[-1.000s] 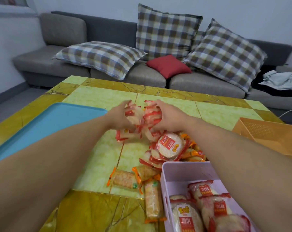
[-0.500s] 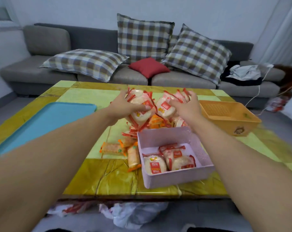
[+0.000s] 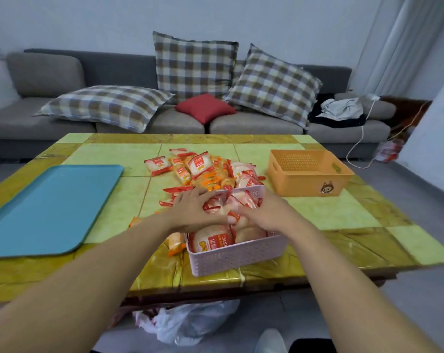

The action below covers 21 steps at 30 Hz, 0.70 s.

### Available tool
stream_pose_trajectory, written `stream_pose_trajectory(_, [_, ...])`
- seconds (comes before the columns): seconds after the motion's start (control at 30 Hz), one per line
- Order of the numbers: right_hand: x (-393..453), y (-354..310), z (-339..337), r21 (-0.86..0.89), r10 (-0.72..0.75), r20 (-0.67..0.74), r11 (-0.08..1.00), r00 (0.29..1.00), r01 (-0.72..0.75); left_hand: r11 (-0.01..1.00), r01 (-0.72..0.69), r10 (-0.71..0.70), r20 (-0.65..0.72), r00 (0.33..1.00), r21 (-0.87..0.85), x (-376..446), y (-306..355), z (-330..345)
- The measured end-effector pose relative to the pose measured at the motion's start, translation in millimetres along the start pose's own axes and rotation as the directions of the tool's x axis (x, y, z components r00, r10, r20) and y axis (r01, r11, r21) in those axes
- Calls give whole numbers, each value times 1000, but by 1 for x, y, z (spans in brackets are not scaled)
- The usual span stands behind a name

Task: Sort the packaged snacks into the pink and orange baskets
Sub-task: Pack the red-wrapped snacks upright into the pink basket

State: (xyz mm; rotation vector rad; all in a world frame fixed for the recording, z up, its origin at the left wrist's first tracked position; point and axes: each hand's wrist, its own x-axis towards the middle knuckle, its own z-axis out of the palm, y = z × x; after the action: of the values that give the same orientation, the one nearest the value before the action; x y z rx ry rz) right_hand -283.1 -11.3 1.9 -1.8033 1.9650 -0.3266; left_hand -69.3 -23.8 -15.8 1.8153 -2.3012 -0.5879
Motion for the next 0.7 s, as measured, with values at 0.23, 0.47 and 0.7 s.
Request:
stream_pose_trajectory(0.23, [-8,11,-6,-286,77,-316,943,946,-172,983,-29,-26,-293,956,-183,10,-7,18])
stream_pose_trajectory(0.47, [5,26,-16,-320,228,-179,906,957,-276,960,-9,-95,-360,928,-278,6,1,22])
stream_pose_trajectory(0.7, [17,18,-8,-340,7,-183,938,983,-70,963,56,-110,-196,974,-265,-2,-2,14])
